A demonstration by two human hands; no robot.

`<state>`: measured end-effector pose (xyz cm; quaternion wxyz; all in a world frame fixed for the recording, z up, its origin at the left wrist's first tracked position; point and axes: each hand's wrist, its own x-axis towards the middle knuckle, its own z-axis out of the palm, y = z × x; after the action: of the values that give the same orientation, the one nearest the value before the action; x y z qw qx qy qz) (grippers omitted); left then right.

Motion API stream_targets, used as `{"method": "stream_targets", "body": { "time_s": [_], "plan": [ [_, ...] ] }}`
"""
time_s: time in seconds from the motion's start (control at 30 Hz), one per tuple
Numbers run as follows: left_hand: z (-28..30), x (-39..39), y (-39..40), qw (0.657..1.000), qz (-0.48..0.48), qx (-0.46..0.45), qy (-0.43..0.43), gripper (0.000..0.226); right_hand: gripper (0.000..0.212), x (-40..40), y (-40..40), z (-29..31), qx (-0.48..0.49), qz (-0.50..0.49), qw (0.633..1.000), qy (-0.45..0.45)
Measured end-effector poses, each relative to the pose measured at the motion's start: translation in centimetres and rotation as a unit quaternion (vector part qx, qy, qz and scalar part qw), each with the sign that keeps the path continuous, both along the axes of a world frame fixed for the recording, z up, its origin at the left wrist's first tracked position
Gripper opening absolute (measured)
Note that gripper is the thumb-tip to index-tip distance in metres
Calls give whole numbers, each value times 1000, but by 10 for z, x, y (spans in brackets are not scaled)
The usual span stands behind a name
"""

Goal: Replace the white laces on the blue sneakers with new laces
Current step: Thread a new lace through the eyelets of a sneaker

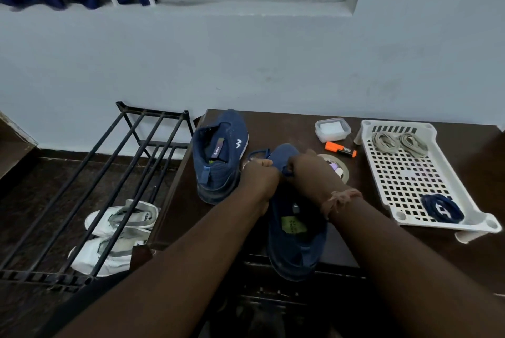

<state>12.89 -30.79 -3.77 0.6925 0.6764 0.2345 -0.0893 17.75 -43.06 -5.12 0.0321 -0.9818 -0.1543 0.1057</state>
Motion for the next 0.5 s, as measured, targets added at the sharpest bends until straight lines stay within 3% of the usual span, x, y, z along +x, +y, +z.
{"method": "stream_targets", "body": {
  "time_s": [0.07, 0.1, 0.13, 0.23, 0.33, 0.37, 0.4, 0.43, 0.47, 0.5],
  "plan": [
    [1, -2, 1, 1000, -1, -21, -6, 27, 21, 0, 3, 8, 69, -21, 997, -20],
    [2, -2, 2, 999, 0, -32, -7, 28, 15, -1, 3, 18, 177, -58, 982, -29],
    [2, -2, 3, 999, 0, -36, -2, 31, 13, -3, 1, 33, 309, -105, 945, -35],
    [1, -1, 5, 999, -7, -52, 12, 35, 15, -3, -15, 78, 643, -201, 739, 5],
    [3, -1, 5, 997, -8, -67, 21, 54, 21, -8, -33, 106, 832, -181, 517, 87],
    [4, -1, 5, 997, -6, -72, 17, 55, 23, -9, -40, 110, 860, -172, 469, 104],
    [3, 0, 5, 997, -5, -73, 13, 54, 26, -10, -45, 114, 870, -178, 447, 108],
    [4, 0, 4, 997, -2, -78, 12, 55, 28, -10, -48, 116, 858, -204, 460, 99],
    [4, 1, 4, 997, 2, -82, 12, 61, 29, -8, -50, 113, 811, -240, 529, 67],
    [4, 3, 4, 995, 9, -96, 13, 66, 30, -8, -49, 110, 717, -273, 642, 25]
  ]
}}
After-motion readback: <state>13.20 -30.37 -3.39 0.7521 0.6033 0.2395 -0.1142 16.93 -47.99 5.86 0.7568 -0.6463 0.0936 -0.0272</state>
